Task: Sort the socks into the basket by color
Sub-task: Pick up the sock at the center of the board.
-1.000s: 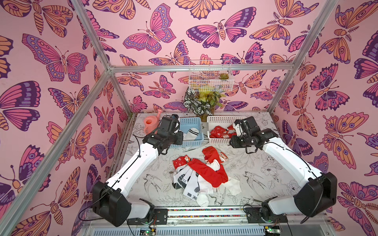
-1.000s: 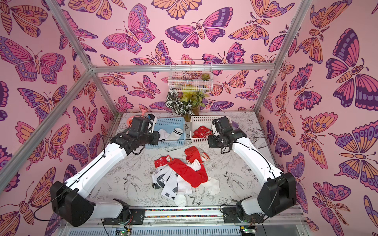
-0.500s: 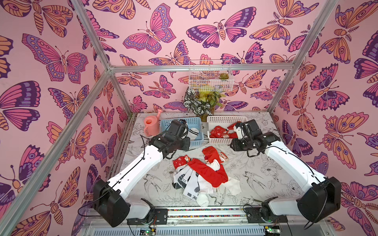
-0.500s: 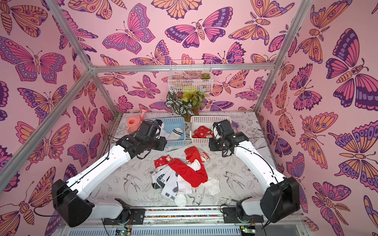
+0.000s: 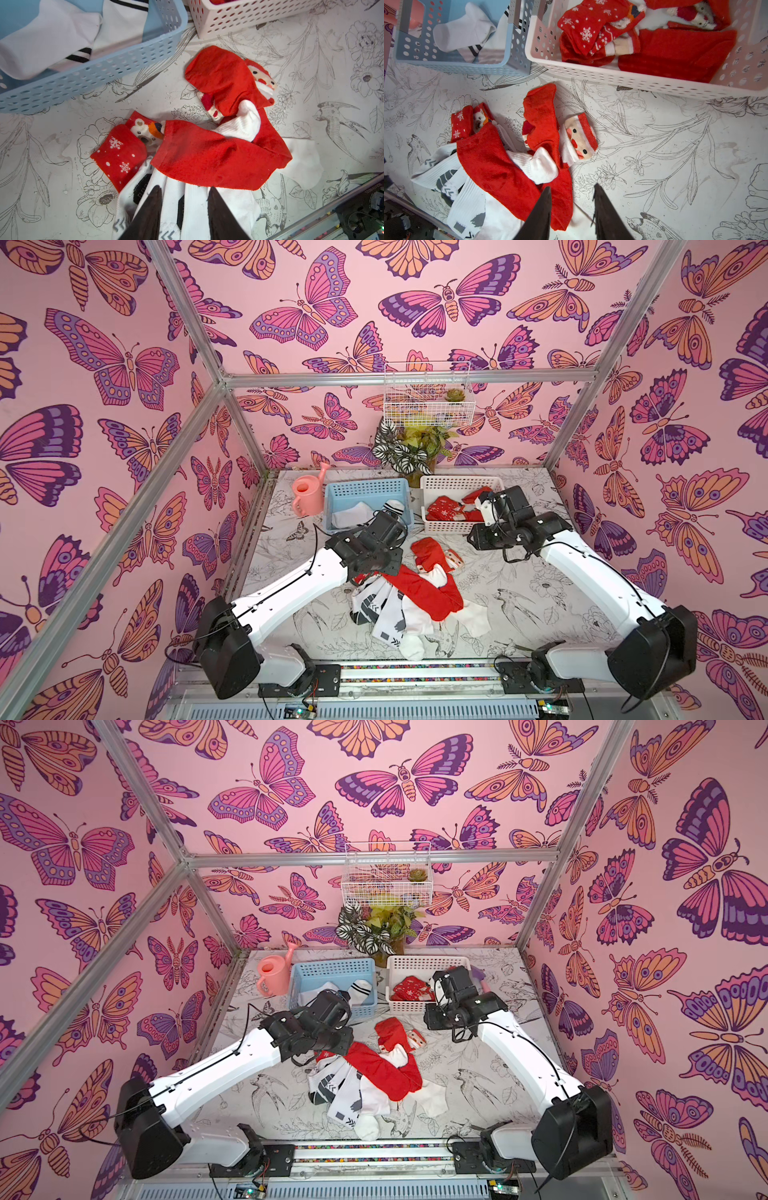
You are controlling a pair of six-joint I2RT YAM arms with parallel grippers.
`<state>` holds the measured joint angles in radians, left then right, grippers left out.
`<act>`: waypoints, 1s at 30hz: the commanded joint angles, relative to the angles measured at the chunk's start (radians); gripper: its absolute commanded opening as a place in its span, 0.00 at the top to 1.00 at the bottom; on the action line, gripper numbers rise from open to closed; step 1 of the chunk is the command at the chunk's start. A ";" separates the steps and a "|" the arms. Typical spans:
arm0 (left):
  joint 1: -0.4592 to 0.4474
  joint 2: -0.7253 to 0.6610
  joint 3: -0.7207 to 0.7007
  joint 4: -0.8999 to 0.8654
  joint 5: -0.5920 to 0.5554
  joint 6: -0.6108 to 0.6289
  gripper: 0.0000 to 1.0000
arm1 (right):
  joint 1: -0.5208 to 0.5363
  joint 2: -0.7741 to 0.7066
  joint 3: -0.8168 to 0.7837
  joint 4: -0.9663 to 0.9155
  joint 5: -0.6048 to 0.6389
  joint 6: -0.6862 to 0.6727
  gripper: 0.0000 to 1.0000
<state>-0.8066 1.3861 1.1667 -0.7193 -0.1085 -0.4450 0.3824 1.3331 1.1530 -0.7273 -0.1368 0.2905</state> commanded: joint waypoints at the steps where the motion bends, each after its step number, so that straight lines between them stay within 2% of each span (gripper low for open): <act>1: -0.031 0.029 -0.016 -0.023 -0.040 -0.039 0.59 | 0.007 -0.021 -0.007 -0.004 -0.007 0.001 0.63; 9: -0.093 0.083 -0.009 -0.022 -0.070 -0.049 0.50 | 0.007 -0.033 -0.010 -0.011 -0.002 0.002 0.63; 13: -0.118 0.117 -0.006 -0.020 -0.066 -0.052 0.47 | 0.005 -0.042 -0.009 -0.025 0.043 0.018 0.63; 23: -0.198 0.217 0.024 -0.007 -0.060 -0.017 0.48 | -0.003 -0.060 -0.026 -0.028 0.091 0.034 0.62; 30: -0.204 0.255 0.005 0.020 -0.049 -0.023 0.48 | -0.014 -0.073 -0.033 -0.018 0.092 0.041 0.62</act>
<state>-1.0077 1.6215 1.1763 -0.7033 -0.1570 -0.4755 0.3752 1.2808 1.1217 -0.7296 -0.0628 0.3172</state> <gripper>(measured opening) 0.518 0.379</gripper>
